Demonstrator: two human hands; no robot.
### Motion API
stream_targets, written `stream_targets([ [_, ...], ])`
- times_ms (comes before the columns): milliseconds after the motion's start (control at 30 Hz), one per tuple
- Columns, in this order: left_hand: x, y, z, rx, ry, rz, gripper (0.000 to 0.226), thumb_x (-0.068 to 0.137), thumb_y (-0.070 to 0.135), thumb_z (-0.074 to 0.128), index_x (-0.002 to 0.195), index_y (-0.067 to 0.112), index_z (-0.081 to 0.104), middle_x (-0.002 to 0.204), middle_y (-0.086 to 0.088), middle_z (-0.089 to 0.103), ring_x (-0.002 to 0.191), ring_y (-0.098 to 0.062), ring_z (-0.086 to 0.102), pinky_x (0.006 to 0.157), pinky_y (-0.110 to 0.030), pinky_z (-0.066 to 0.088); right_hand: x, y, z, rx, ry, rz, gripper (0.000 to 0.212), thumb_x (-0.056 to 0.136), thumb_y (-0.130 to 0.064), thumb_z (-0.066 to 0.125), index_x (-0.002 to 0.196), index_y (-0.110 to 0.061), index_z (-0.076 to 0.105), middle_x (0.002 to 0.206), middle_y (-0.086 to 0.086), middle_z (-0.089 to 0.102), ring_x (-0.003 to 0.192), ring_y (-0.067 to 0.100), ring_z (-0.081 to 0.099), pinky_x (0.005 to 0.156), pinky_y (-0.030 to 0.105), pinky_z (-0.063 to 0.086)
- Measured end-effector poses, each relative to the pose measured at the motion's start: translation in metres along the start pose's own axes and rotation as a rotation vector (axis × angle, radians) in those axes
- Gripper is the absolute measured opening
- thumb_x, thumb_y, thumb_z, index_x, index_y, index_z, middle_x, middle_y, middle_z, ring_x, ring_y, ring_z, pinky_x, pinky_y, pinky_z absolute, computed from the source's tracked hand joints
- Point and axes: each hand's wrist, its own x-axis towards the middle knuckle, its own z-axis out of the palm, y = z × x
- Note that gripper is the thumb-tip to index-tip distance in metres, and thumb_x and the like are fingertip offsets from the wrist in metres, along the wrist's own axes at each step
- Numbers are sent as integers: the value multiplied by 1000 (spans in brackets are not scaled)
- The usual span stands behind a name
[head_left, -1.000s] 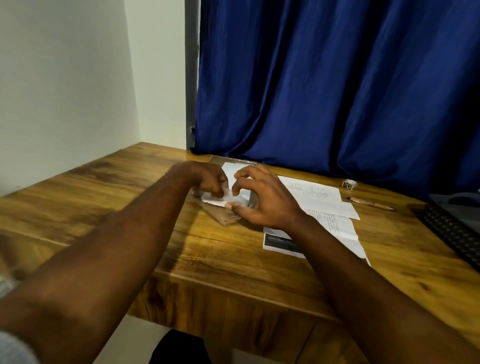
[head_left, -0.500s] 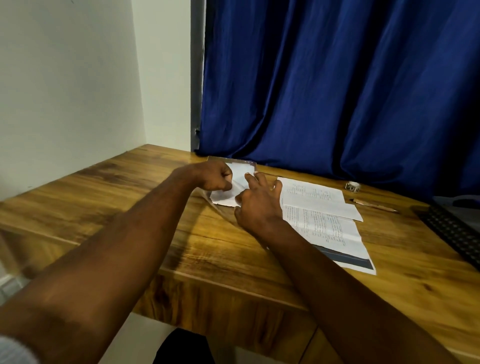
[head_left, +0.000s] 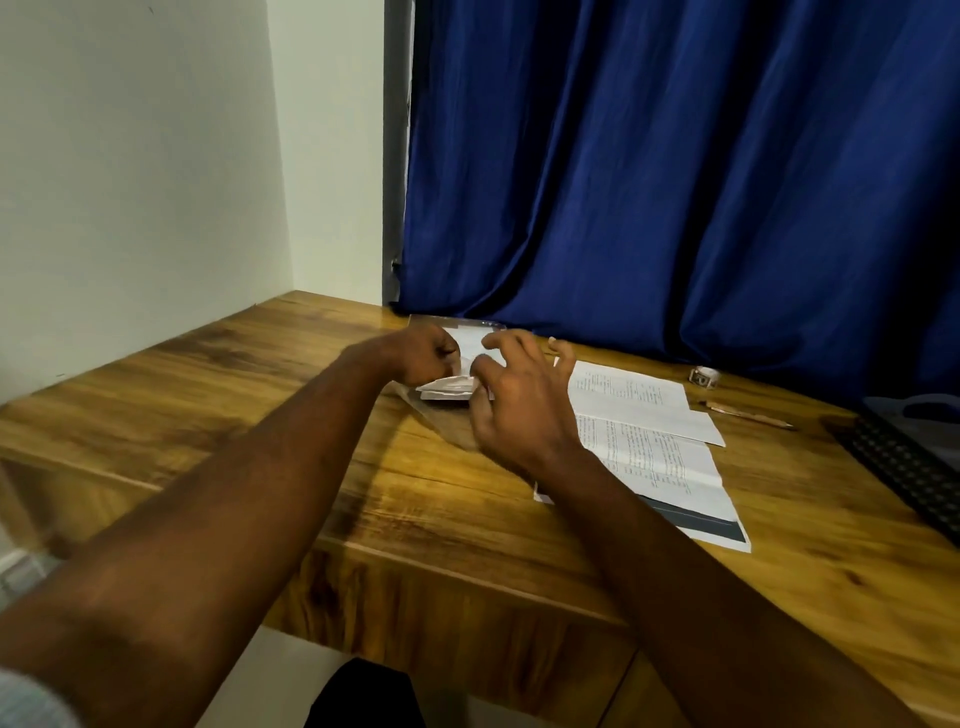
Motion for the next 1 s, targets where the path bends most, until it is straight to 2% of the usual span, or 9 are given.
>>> stream_targets([
  [167, 0, 1, -7, 26, -28, -90, 47, 91, 4, 75, 136, 8, 63, 126, -2, 60, 120, -23, 57, 97, -33, 47, 2, 11, -19, 206, 204, -54, 19, 92, -28, 53, 104, -19, 66, 111, -2, 64, 109, 18, 55, 97, 43, 28],
  [267, -2, 0, -6, 22, -40, -152, 43, 92, 11, 75, 133, 10, 60, 130, -6, 61, 121, -27, 57, 105, -41, 47, 7, 12, -27, 290, 295, -44, 21, 95, -26, 47, 103, -15, 64, 99, 1, 65, 93, 16, 53, 87, 39, 29],
  [400, -1, -15, 2, 60, -99, -200, 48, 87, 19, 81, 127, 27, 57, 128, -5, 62, 117, -26, 59, 108, -54, 48, 18, 12, -42, 393, 434, -4, 17, 99, -20, 48, 102, -10, 62, 87, 1, 67, 80, 2, 34, 77, 39, 38],
  [500, -3, -12, 3, 77, -118, -202, 52, 88, 28, 79, 133, 27, 54, 131, 0, 59, 121, -27, 56, 110, -55, 46, 34, 21, -54, 451, 549, 133, 15, 102, -17, 49, 105, -10, 62, 88, -3, 65, 78, 12, 51, 72, 36, 43],
  [567, -11, -6, 0, 2, -97, -228, 70, 85, 49, 73, 146, 25, 48, 142, 0, 53, 131, -28, 50, 115, -56, 38, 46, 33, -61, 503, 652, 241, 16, 103, -19, 49, 105, -10, 62, 88, -5, 64, 75, 16, 59, 68, 30, 46],
  [667, -16, -9, -2, -133, -72, -305, 105, 66, 86, 55, 155, 34, 37, 160, -1, 40, 143, -28, 40, 120, -56, 31, 58, 58, -70, 530, 763, 399, 15, 104, -17, 52, 105, -7, 64, 89, -6, 65, 77, 7, 59, 64, 13, 44],
  [767, -20, -3, -6, -31, -125, -300, 66, 96, 60, 59, 152, 30, 41, 151, 1, 48, 135, -28, 48, 116, -54, 38, 57, 82, -69, 544, 763, 572, 20, 103, -19, 52, 111, -8, 66, 100, 1, 71, 87, 11, 63, 66, 2, 41],
  [833, -17, -3, -7, 63, -142, -299, 57, 99, 48, 62, 149, 28, 45, 144, 2, 52, 125, -26, 54, 112, -53, 44, 48, 97, -60, 564, 728, 700, 20, 104, -18, 51, 115, -9, 65, 105, 3, 71, 92, 15, 64, 63, 1, 40],
  [1000, -13, 6, -13, -113, -277, -379, 46, 103, 58, 46, 139, 31, 48, 140, -2, 58, 130, -26, 50, 110, -53, 41, 23, 131, -31, 622, 633, 1077, 20, 106, -17, 50, 120, -14, 65, 116, 6, 69, 99, 22, 63, 76, 28, 46],
])
